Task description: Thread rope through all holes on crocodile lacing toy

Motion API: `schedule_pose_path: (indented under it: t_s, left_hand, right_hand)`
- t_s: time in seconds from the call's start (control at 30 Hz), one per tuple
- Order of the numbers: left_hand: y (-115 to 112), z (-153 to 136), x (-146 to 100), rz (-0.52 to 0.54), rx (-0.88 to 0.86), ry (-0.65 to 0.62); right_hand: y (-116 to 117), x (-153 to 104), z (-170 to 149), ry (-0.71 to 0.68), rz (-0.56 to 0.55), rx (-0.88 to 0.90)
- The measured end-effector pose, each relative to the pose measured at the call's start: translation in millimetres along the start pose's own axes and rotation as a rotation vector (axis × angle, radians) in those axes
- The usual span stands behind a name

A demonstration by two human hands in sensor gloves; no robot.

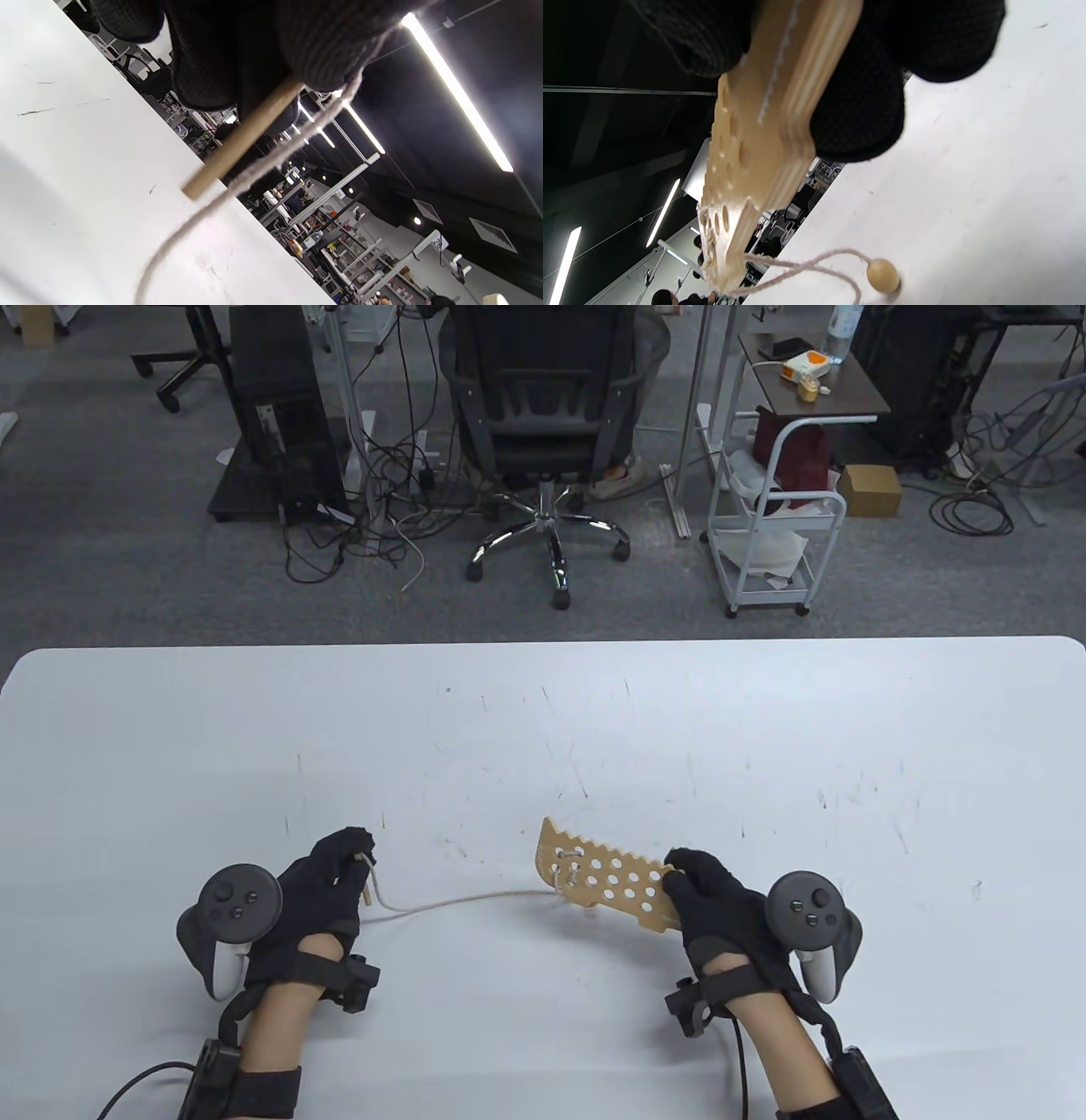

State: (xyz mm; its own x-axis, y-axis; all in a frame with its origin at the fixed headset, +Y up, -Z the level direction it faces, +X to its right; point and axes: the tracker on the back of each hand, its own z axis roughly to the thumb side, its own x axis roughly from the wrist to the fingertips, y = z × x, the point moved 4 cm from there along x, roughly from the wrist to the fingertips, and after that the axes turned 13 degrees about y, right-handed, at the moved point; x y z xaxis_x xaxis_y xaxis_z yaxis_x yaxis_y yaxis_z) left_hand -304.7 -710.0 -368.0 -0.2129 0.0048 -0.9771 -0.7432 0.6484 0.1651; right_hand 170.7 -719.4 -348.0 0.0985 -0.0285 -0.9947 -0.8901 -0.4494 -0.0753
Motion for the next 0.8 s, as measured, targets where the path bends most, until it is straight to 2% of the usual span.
schedule_pose_path:
  t_s: [0.43,0.67,0.8]
  left_hand:
    - [-22,13,-6,-0.066,0.077,-0.064]
    - [-41,15,-5,-0.209,0.041,-0.085]
    - [-57,14,-6,-0.321,-0.049,-0.062]
  right_hand:
    - [34,-19,18,-0.085,0.144,0.009]
    - [38,-24,23,-0.107,0.16,0.016]
    - [39,-27,25,-0.12,0.171,0.036]
